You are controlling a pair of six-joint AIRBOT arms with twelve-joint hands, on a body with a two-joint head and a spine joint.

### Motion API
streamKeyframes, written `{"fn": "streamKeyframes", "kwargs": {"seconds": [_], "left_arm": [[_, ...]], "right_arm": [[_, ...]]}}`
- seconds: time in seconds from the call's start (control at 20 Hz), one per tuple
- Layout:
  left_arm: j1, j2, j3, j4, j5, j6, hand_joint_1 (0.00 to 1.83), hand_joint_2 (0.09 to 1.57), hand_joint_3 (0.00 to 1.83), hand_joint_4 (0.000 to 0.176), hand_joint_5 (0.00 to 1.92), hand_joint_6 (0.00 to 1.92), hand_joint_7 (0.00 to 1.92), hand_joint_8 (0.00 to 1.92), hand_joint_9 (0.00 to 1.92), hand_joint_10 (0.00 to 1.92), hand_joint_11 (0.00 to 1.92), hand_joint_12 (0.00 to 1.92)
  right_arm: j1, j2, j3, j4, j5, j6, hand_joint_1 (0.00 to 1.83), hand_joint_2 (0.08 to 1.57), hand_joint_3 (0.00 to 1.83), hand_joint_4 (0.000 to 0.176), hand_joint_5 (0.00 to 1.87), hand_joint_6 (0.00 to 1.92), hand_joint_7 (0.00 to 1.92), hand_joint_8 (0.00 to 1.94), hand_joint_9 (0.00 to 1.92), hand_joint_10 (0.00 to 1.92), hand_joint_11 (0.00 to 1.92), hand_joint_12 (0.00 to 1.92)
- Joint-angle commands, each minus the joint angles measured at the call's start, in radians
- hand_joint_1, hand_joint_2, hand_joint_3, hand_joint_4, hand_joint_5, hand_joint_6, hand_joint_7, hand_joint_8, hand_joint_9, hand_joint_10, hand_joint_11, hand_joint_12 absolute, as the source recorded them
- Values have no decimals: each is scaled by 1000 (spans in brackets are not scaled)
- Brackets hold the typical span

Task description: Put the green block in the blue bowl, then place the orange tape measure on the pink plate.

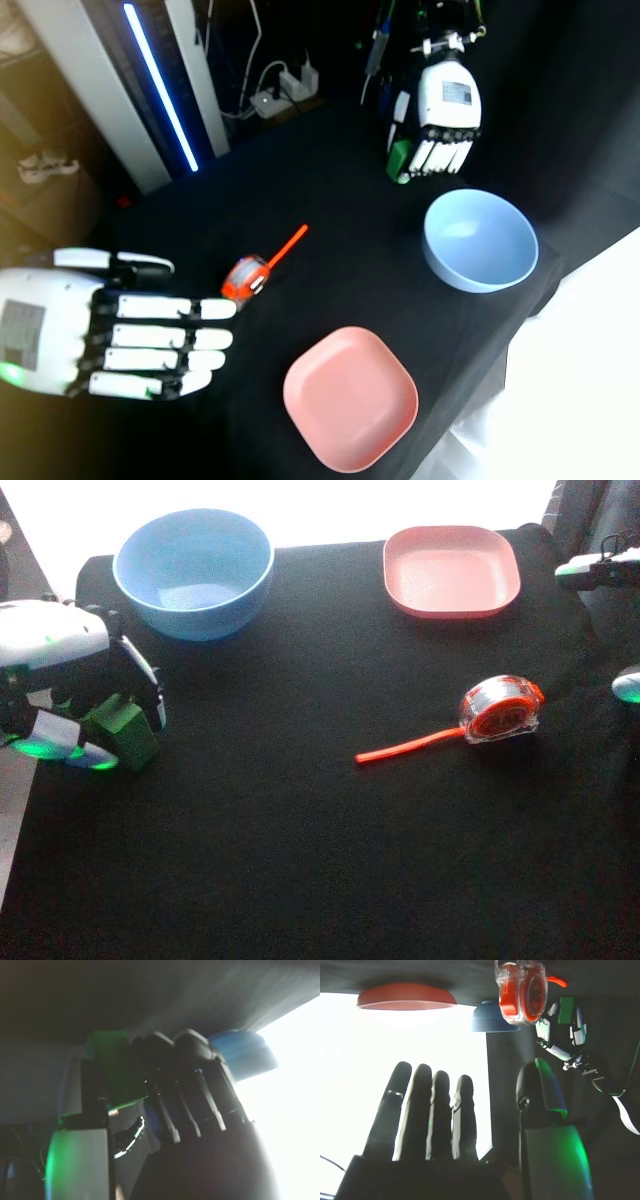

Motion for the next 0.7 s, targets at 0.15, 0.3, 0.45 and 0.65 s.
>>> {"fn": "streamKeyframes", "kwargs": {"seconds": [0.15,0.3,0.45,0.65], "left_arm": [[-39,48,-26,-48,-235,-4,1198,1020,0,0,1217,563,1007,1203,924,1560,627,1848],[-49,50,-14,-117,-328,0,1288,1042,0,0,1244,330,1099,1042,976,1144,852,1573],[-82,32,5,-227,-378,96,1289,1047,2,0,1056,690,1203,844,1167,1245,1000,1606],[-213,-63,107,-298,-315,156,1288,1052,0,0,1031,749,1204,820,1145,1101,976,1569]], "right_arm": [[10,0,6,48,106,10,984,1054,4,39,446,1,375,3,391,4,79,802],[10,-3,7,49,106,10,985,1056,3,13,457,4,385,4,395,4,79,801],[10,-3,9,49,106,10,1015,1050,0,33,461,3,391,4,406,6,101,806],[10,-13,20,49,106,12,1025,1043,0,12,470,5,406,7,418,8,97,800]]}}
